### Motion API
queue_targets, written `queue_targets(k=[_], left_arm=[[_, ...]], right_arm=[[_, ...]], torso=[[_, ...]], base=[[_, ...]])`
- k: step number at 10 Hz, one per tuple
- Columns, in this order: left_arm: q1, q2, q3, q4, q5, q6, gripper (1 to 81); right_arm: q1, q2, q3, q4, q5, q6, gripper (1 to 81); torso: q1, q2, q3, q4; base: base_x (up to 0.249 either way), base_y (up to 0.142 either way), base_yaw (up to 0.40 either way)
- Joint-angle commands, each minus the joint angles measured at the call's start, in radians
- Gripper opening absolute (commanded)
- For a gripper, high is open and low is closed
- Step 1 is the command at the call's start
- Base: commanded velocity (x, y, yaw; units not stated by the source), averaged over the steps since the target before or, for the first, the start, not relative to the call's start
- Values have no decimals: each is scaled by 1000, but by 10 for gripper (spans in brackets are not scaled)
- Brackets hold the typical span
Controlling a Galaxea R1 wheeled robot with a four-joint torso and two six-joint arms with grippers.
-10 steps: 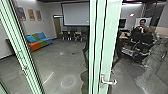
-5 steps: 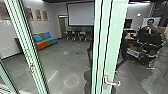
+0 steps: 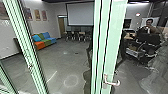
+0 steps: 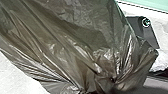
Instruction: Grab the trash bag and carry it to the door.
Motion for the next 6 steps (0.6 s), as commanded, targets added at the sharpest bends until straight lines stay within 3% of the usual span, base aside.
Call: queue_targets(k=[1, 6], left_arm=[[-56, -3, -1, -5, 54, 7, 10], [-58, 1, -18, -3, 53, 6, 10]], right_arm=[[42, 6, 6, 0, -54, 3, 811], [47, 7, -11, 3, -54, 4, 811]], torso=[[0, 0, 0, 0], [0, 0, 0, 0]], base=[[0, 0, 0], [0, 0, 0]])
